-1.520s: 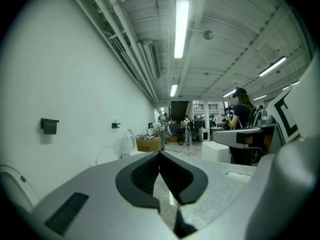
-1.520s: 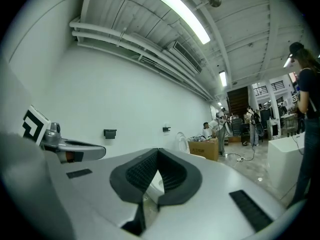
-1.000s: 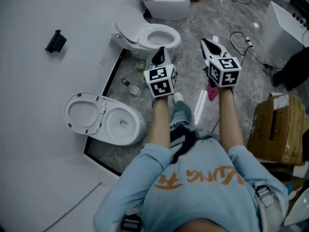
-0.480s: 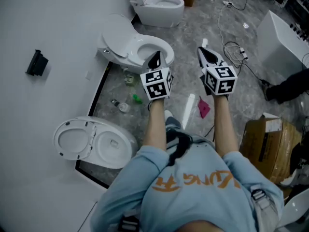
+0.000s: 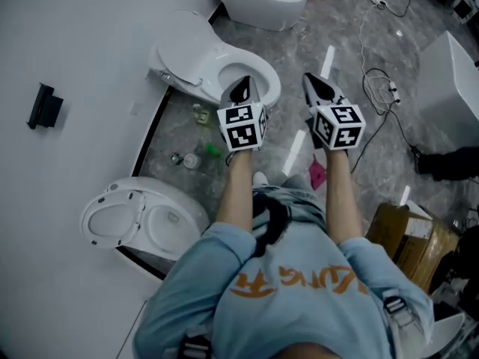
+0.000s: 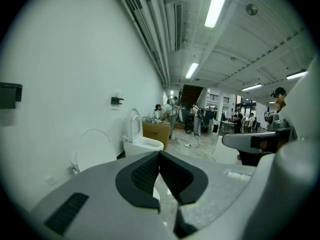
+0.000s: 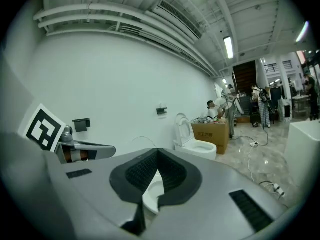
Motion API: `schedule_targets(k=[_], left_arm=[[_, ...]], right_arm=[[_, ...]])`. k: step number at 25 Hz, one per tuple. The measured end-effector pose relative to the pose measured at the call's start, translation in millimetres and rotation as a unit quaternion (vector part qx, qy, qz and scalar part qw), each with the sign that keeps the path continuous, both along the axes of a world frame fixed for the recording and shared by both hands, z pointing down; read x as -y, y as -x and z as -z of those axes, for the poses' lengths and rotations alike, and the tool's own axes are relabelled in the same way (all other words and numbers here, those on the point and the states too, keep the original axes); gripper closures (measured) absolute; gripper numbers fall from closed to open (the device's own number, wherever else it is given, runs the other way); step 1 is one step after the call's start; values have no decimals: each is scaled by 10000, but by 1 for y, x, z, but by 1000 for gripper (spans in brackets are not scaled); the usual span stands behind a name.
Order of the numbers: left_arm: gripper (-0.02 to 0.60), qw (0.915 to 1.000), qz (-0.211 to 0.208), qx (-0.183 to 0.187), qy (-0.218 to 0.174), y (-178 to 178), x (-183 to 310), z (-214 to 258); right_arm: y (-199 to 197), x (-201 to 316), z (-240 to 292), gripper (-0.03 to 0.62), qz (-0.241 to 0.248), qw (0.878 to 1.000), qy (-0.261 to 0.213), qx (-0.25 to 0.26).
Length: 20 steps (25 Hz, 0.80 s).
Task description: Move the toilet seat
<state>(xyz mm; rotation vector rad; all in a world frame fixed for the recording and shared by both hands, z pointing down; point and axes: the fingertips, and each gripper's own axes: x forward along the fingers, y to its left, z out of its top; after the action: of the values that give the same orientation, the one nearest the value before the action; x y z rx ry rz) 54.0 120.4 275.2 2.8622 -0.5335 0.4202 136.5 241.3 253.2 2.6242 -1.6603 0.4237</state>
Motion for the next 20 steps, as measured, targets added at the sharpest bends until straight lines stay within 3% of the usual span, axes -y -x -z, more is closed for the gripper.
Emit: schedule_targets(k=[4, 7, 12, 17, 20], left_arm=[[578, 9993, 204, 316, 84, -26, 20, -28], [578, 9970, 531, 548, 96, -44, 43, -43], [578, 9935, 1073, 373, -8, -98, 96, -22], [579, 9935, 1028, 266, -399, -152, 105, 1], [578, 9904, 1306, 317, -315, -154, 126, -6]], right_arm=[[-43, 25, -30, 594, 137, 9992, 44, 371], [-74, 64, -41, 594, 521, 9972, 28, 531], [-126, 134, -3, 594, 1352, 9906, -161, 98], [-211, 160, 31, 594, 1264, 9904, -537, 180], [-226, 185, 27, 594, 1503, 9869, -531, 242]])
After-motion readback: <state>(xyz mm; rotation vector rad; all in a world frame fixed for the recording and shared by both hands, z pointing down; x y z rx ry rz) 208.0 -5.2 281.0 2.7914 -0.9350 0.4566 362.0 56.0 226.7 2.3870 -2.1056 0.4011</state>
